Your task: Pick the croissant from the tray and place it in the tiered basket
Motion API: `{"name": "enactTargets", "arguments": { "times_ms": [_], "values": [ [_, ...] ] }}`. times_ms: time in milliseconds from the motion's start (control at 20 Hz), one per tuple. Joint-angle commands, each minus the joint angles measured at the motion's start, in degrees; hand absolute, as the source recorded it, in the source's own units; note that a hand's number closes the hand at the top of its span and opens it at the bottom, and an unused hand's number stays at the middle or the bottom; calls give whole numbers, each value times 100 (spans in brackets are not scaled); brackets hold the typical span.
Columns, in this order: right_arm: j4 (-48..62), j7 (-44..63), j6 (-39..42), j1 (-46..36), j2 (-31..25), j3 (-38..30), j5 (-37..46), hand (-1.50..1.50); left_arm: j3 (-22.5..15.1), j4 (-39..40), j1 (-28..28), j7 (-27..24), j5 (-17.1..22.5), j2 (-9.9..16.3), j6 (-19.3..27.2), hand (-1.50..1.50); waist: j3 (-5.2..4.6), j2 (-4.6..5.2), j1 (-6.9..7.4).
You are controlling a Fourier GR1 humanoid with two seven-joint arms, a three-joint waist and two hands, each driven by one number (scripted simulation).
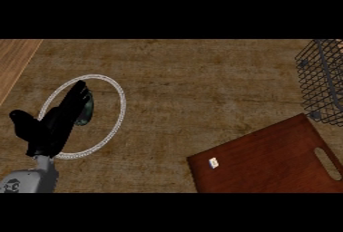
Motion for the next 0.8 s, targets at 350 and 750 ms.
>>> {"name": "enactTargets", "arguments": {
  "times_ms": [350, 750],
  "values": [
    [112, 382, 338, 398, -846, -567, -577, -150, -6, -56, 96, -84, 10, 17, -80, 0, 42, 65, -3],
    [10, 339, 502, 699, -1067, -641, -652, -150, 23, -54, 128, -100, 53, -17, -76, 0, 73, 103, 40]
  ]
}}
